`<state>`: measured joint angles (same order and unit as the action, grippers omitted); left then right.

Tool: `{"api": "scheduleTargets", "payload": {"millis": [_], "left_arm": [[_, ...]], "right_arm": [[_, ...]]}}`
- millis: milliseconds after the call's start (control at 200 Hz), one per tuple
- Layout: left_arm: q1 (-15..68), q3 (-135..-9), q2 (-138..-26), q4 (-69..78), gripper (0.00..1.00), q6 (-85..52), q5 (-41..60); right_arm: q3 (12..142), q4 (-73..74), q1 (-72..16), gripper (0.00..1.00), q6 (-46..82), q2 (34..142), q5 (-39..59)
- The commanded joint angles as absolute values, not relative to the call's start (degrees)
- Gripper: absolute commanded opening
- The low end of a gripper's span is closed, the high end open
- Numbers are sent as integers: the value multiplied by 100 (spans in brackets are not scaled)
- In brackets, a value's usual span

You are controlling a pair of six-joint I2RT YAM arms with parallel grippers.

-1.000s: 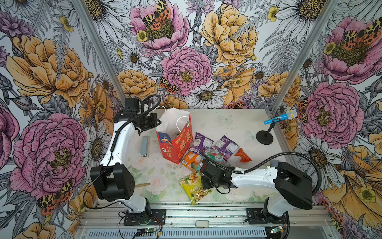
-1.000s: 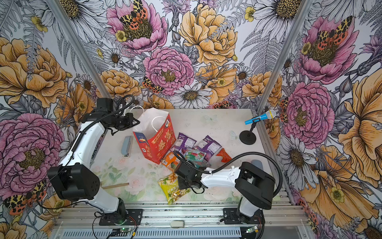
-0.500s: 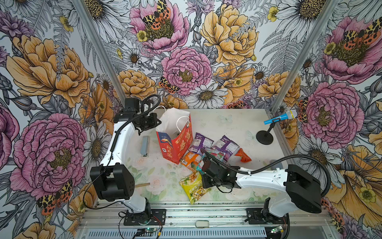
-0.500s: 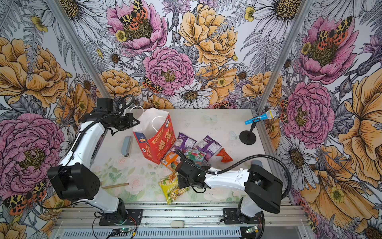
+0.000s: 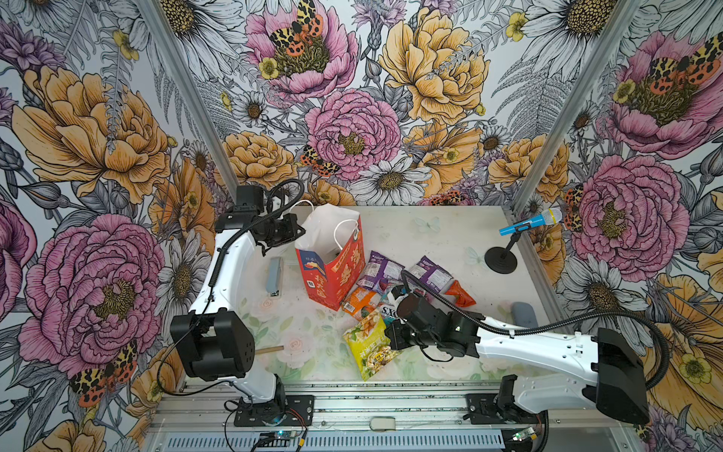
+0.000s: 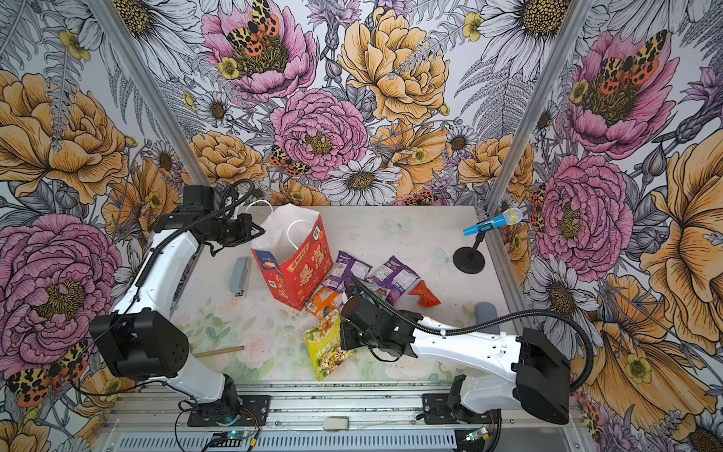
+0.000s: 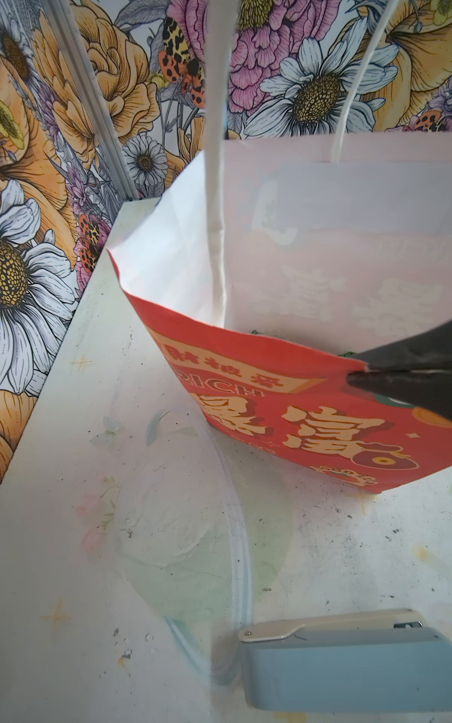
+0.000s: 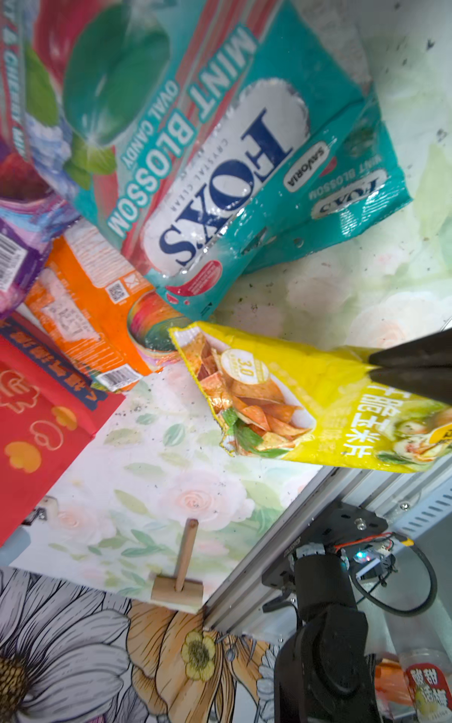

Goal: Place the snacks into the paper bag
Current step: 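Grasp the yellow chip bag's top edge with the right gripper and lift, then carry the yellow chip bag with the right gripper above the paper bag opening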

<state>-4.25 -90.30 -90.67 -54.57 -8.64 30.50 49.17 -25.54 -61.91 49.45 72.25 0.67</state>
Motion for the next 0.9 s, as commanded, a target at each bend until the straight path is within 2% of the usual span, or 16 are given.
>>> {"api": "scheduleTargets", "payload": {"millis": [0,455,896], "left_arm": [[-468,-8925,-8978,-5422,0,-905,2979],[-469,-8923,-8944,-5414,0,-914,2984],[-463,-8932,-8929,-5422,0,-906,3011]], "right_arm": [[5144,-2702,-6132,0,4880,6928,-66],[5422,-2830,-5195,0,4849,6557,-879],[6356,-2691,-4802,0,4289,6786,-1903]]}}
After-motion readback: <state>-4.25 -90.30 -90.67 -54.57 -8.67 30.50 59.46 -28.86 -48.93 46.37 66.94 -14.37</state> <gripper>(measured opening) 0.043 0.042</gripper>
